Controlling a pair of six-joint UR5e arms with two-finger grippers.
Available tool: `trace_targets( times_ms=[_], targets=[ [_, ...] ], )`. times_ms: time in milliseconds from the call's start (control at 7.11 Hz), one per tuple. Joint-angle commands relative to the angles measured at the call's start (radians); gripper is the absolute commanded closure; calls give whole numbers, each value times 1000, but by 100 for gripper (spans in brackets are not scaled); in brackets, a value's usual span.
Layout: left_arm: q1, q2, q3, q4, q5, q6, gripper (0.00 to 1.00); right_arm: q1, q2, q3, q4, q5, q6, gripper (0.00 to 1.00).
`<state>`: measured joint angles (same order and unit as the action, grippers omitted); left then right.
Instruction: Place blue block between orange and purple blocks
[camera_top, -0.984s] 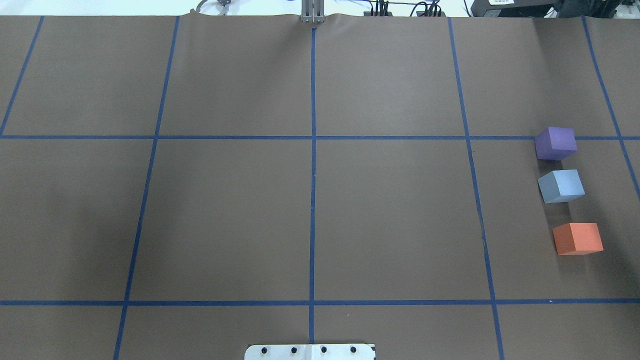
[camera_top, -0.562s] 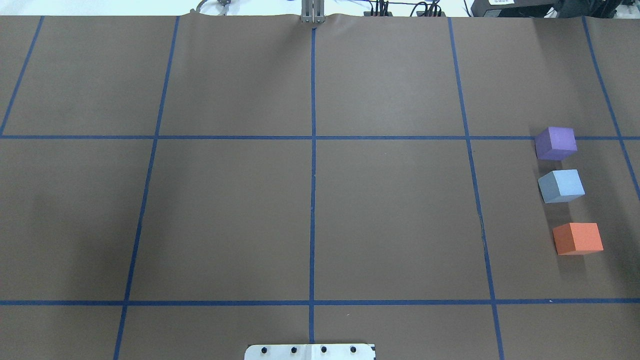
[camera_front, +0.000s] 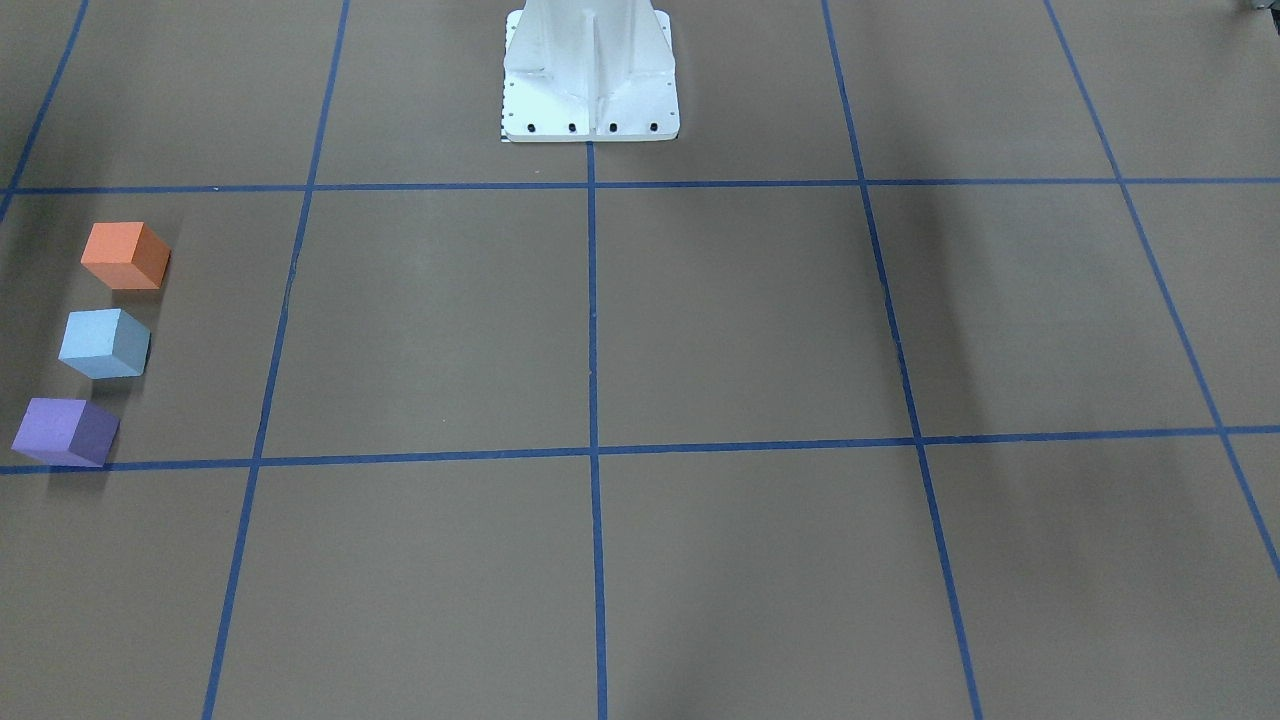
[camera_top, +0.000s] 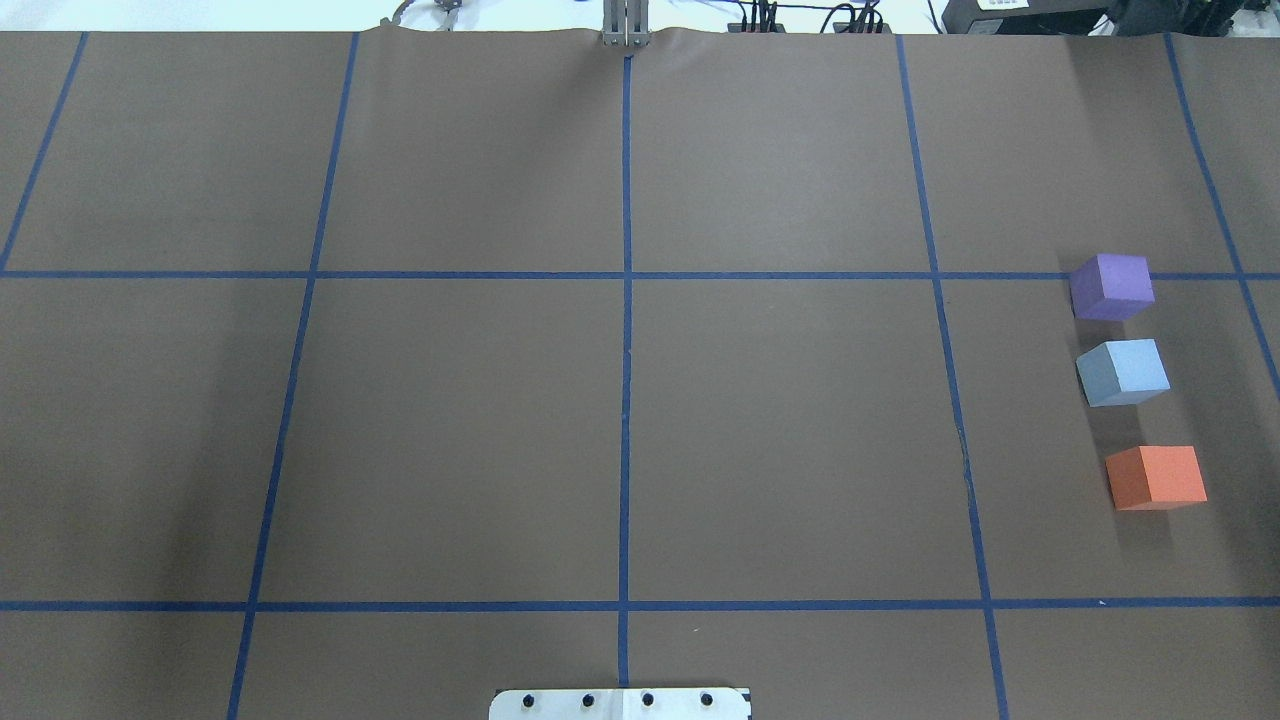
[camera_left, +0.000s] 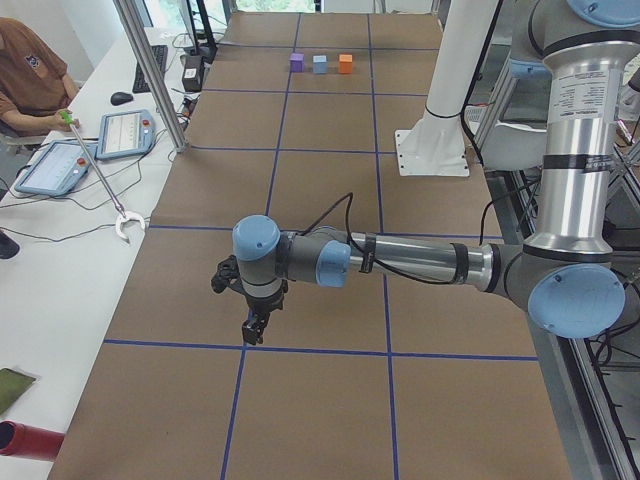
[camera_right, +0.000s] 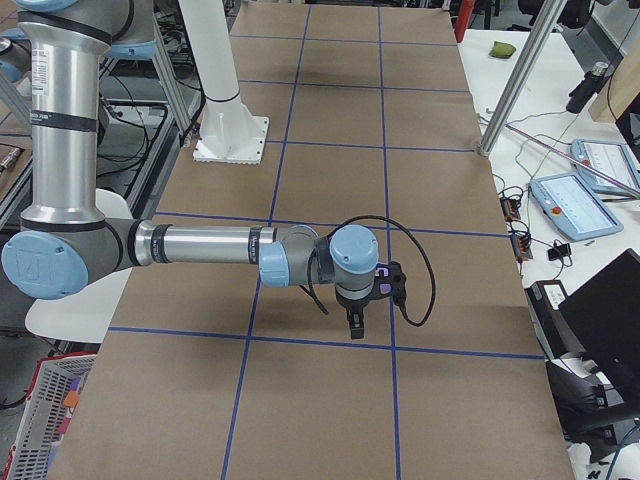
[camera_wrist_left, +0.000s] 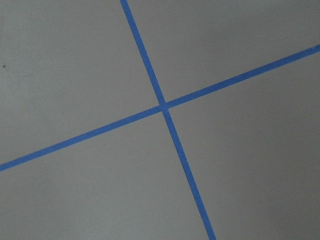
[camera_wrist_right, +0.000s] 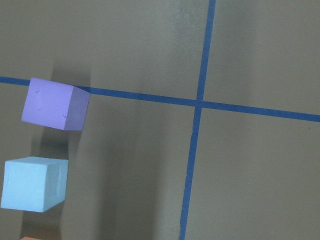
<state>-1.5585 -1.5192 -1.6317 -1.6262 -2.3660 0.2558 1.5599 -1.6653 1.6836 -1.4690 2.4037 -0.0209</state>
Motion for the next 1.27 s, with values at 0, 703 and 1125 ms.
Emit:
trace_targets(
  times_ms=[0,703,1125],
  targets=[
    [-5,14,6,-14,-1,0,0,0,12,-18,-8,0,7,0],
    [-3,8,26,-14,2,-6,0,0,6,-18,-8,3,7,0],
    [-3,5,26,-12,2,-9,0,0,4,-16,-8,6,7,0]
  ],
)
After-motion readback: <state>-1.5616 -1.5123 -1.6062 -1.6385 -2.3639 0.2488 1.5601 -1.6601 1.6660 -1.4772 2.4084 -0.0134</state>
